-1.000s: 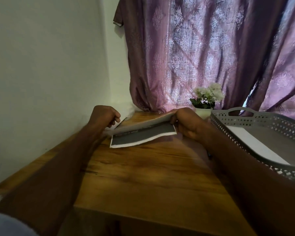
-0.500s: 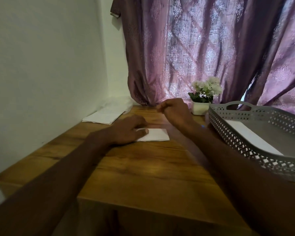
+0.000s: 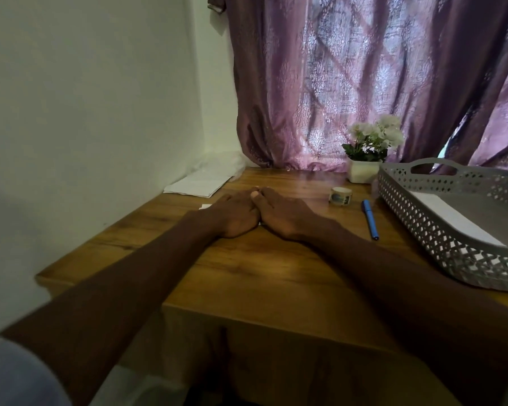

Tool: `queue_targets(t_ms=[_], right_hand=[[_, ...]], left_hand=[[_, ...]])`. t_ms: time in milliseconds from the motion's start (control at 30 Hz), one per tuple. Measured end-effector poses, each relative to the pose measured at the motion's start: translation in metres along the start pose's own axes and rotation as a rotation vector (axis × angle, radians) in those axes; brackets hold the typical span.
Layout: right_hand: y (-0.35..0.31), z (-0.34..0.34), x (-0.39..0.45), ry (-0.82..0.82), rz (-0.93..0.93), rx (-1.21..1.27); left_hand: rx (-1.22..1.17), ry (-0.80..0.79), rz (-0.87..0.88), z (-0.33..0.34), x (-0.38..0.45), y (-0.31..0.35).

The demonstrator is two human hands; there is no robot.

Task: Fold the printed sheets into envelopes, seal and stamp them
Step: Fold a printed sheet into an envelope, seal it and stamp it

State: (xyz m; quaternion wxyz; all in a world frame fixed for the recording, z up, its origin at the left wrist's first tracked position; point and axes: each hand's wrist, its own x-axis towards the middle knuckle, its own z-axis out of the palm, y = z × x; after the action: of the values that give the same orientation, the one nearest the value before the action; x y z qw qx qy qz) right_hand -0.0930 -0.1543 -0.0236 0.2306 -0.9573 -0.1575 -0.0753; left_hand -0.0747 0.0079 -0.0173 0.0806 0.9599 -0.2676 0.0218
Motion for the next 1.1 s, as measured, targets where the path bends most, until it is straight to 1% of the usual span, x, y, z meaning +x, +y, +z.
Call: queue_targets(t_ms=[100,200,333,400,600,800,867,900,933,967,1000,1033,1067,1100], right_hand=[[0.0,-0.002,0.0,-0.017,0.006,-0.043],[-0.001,-0.003,0.001,-0.033,0.013,-0.097],[-0.005,-0.002,0.0,-0.067,0.062,-0.224],[-0.008,-0.004,-0.002,-0.081,0.073,-0.273],[-0.01,-0.008,-0.007,-0.11,0.115,-0.303],[-0.008,-0.007,-0.014,-0.055,0.258,-0.278],[-0.007,-0.004,-0.016,0.002,0.322,-0.266],[-0.007,-0.004,-0.018,0.053,0.325,-0.262],[-0.007,-0.005,-0.019,0.118,0.291,-0.26],[-0.007,-0.006,-0.021,0.188,0.221,-0.258],[-0.008,-0.008,-0.023,0.254,0.13,-0.251],[-0.01,-0.009,-0.025,0.296,0.045,-0.233],[-0.012,-0.01,-0.027,0.305,-0.018,-0.202],[-0.016,-0.011,-0.029,0.28,-0.063,-0.175]], left_hand=[[-0.018,0.005,-0.026,0.0,-0.002,0.001],[-0.042,-0.027,-0.068,-0.003,-0.008,-0.001],[-0.001,-0.043,-0.112,-0.007,-0.029,-0.008],[0.017,-0.03,-0.159,-0.009,-0.043,-0.015],[0.053,0.001,-0.328,-0.008,-0.071,-0.027],[0.062,0.035,-0.452,-0.002,-0.074,-0.02],[0.067,0.111,-0.476,-0.001,-0.078,-0.019],[0.075,0.183,-0.451,-0.001,-0.082,-0.018],[0.083,0.27,-0.378,-0.001,-0.085,-0.015],[0.08,0.35,-0.266,-0.002,-0.088,-0.012],[0.066,0.396,-0.145,-0.004,-0.091,-0.009],[0.039,0.395,-0.053,-0.005,-0.093,-0.006],[0.007,0.361,-0.023,-0.005,-0.093,-0.004],[-0.027,0.318,-0.053,-0.006,-0.093,-0.003]])
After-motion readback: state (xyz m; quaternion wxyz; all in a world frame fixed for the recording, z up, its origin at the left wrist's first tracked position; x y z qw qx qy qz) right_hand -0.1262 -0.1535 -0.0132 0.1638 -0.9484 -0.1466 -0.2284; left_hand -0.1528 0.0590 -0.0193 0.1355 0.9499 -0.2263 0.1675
